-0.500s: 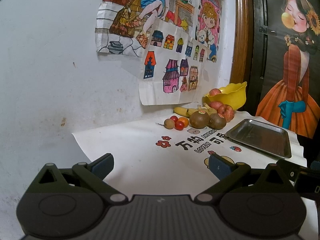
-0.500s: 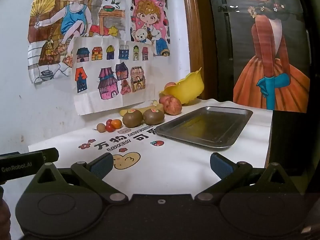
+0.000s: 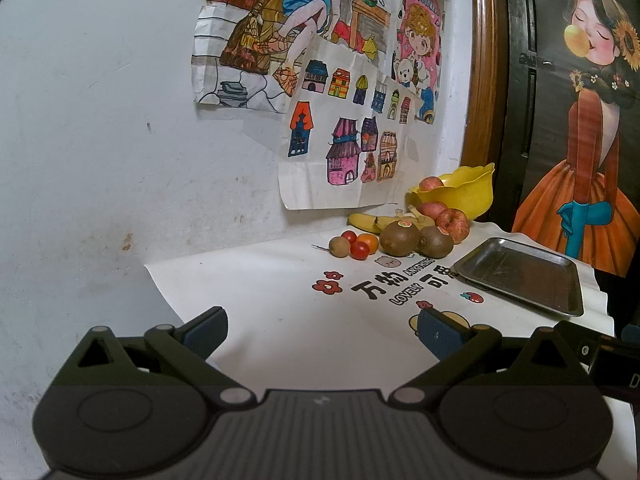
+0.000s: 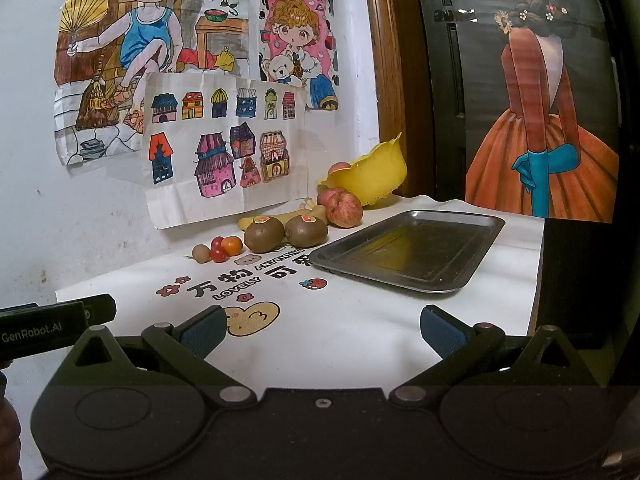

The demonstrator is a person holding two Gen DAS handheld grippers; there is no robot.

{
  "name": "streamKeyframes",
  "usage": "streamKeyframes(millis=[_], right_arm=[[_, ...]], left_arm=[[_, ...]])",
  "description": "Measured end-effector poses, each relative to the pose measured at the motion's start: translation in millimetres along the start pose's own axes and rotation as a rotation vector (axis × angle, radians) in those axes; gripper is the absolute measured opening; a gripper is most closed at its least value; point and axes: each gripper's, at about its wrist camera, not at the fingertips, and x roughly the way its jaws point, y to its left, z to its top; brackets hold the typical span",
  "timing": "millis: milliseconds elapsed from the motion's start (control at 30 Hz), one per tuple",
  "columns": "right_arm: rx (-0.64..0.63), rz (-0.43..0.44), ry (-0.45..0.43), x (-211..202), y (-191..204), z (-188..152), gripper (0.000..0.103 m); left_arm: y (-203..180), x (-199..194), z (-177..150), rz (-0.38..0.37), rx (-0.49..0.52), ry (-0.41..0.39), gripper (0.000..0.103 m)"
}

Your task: Organize fruits

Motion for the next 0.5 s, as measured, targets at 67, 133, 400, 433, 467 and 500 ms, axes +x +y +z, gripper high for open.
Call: streamKeyframes(millis=[67,133,400,433,467,500], right_arm=[[0.001,0.0,0.003,0.5,-0.8,-0.7,0.102],[0.002,0.0,0.006,0.8,-1.5,-1.5,0.102],[0.002,-0.003,0.023,1.2,-1.4,-2.4,0.102],[0.002,-0.004,0.026,1.0,-1.5,-2.4,0.102],[0.003,-0.005,0.027,0.3,-1.6,-2.1,0.102],[0.003,-0.006,0.028,-0.5,-1.0,-0.7,0.102]], left_arm=[[0.0,0.0,0.0,0.0,0.0,0.0,0.103],[-0.2,-0.4,-0.8,0.0,0.0,0.001,0.103],[0.0,0.8,0.6,0.001,0.0,0.004,0.103],[-0.1,0.6,0.0,0.0,-0.001,0.006,0.103],[0.1,0.7,-0.2,0.0,-0.002,0.007,0.103],[0.0,2.2,-1.1,0.0,-0.002,0.009,0.103]])
